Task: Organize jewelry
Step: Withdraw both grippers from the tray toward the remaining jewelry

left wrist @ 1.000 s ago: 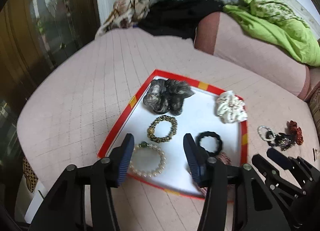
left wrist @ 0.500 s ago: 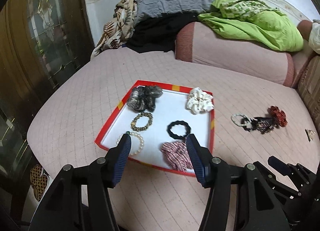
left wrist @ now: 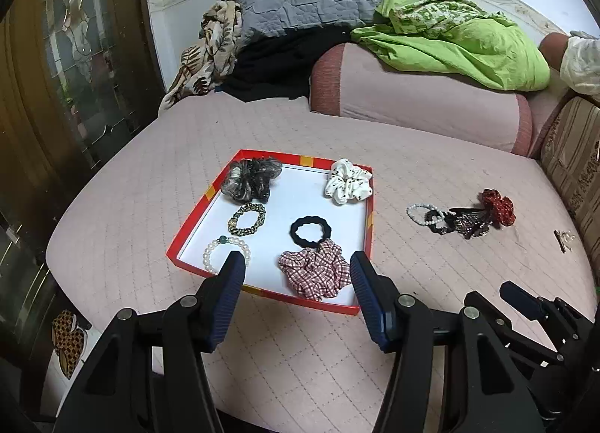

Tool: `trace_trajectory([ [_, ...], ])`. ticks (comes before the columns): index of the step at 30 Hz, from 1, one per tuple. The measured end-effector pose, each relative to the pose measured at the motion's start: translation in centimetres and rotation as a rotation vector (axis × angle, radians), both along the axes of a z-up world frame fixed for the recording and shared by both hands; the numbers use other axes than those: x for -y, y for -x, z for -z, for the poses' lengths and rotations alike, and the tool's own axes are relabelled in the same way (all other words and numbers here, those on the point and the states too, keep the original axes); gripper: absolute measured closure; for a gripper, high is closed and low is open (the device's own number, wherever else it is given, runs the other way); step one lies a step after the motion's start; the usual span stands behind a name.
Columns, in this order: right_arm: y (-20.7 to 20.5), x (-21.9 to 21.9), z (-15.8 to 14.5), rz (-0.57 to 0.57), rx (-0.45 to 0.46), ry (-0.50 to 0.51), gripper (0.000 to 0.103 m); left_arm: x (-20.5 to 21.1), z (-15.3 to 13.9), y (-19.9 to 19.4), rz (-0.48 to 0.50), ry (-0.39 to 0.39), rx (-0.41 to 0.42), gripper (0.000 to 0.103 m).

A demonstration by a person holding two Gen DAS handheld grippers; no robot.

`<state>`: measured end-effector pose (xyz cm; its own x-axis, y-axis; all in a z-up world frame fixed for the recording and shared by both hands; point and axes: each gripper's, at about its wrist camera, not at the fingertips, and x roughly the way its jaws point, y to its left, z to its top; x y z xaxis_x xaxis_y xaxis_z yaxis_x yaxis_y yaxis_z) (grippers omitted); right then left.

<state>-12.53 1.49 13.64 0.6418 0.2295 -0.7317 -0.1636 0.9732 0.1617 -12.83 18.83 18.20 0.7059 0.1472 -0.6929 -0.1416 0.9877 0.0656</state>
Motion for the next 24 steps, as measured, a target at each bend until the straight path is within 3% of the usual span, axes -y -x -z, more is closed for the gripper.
trace_trajectory([
  [12, 0.2, 1.2, 0.3, 0.036, -0.005, -0.001, 0.046, 0.8, -0.2, 0.3, 0.017, 0.016, 0.002, 0.046],
  [24, -0.1, 2.2, 0.9, 0.058, -0.013, -0.012, 0.045, 2.1, 0.4, -0.3, 0.033, -0.015, -0.014, 0.045],
])
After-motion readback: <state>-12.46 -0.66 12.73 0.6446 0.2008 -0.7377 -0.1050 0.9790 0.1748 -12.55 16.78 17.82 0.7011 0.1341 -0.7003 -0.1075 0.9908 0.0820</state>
